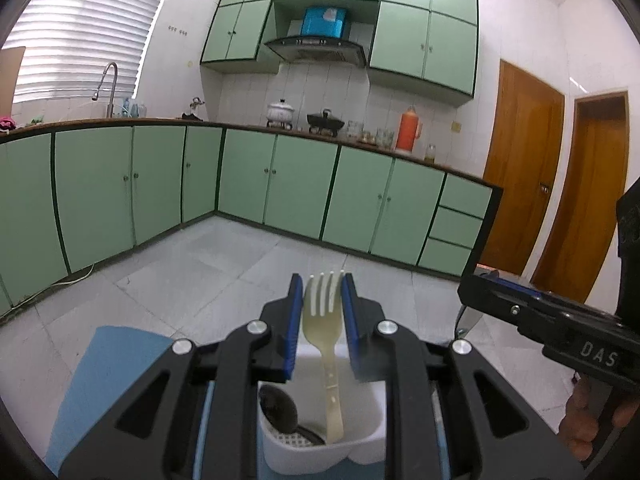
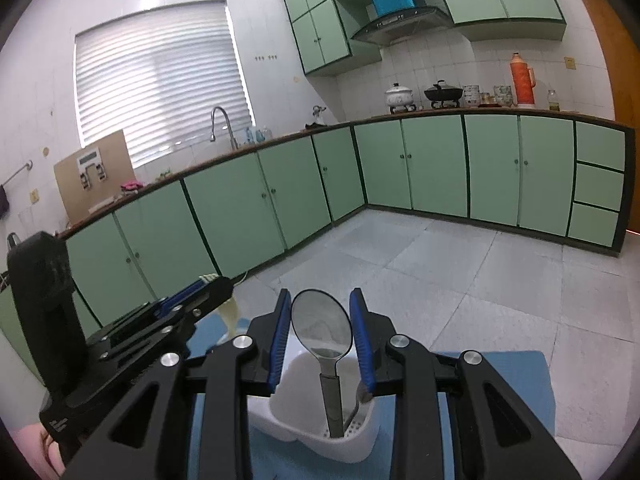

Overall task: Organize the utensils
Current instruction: 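Open both grippers to release the fork and clear spoon, then withdraw both tools from the holder back over the chopsticks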

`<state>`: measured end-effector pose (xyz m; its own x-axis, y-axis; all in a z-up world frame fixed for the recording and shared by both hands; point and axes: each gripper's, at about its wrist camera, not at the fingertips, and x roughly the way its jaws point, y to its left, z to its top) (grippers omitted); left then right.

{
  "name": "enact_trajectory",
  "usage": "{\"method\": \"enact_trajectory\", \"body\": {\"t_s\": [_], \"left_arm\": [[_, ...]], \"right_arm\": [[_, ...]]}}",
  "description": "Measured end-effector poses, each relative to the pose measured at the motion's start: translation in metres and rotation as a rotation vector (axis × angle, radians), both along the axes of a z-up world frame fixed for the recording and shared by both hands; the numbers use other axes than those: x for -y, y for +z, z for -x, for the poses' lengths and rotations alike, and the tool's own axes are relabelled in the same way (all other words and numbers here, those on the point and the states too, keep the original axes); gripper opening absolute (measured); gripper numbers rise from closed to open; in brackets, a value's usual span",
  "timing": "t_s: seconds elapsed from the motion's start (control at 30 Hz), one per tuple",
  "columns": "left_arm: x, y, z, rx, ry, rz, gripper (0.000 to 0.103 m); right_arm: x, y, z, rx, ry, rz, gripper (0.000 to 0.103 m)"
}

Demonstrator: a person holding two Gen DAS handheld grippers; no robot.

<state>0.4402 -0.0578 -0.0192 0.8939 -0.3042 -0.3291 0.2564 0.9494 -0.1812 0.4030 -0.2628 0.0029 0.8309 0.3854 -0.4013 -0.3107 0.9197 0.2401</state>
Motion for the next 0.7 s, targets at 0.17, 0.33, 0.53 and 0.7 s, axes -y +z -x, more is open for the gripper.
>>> {"method": "enact_trajectory", "body": {"t_s": [0.17,0.33,0.53,0.7], "left_arm": [[0.001,-0.013,0.003,-0.026,-0.01,-0.016,0.02],[0.002,-0.013,0.008,-0.026,-0.012,-0.02,0.037],[-0.003,-0.012,0.016,-0.02,-0.003,-0.006,0.048],[-0.014,-0.009,0.041,0.002,0.02,0.001,0.068]], "right_arm": [[-0.006,-0.011,0.003,-0.018,0.006,0.027,0.03],[-0.005,-0.012,0.014,-0.005,-0.006,0.021,0.038],[0.006,-0.013,0.026,0.004,-0.033,0.008,0.045],[0.02,-0.017,0.049,0.017,-0.077,0.014,0.068]]}}
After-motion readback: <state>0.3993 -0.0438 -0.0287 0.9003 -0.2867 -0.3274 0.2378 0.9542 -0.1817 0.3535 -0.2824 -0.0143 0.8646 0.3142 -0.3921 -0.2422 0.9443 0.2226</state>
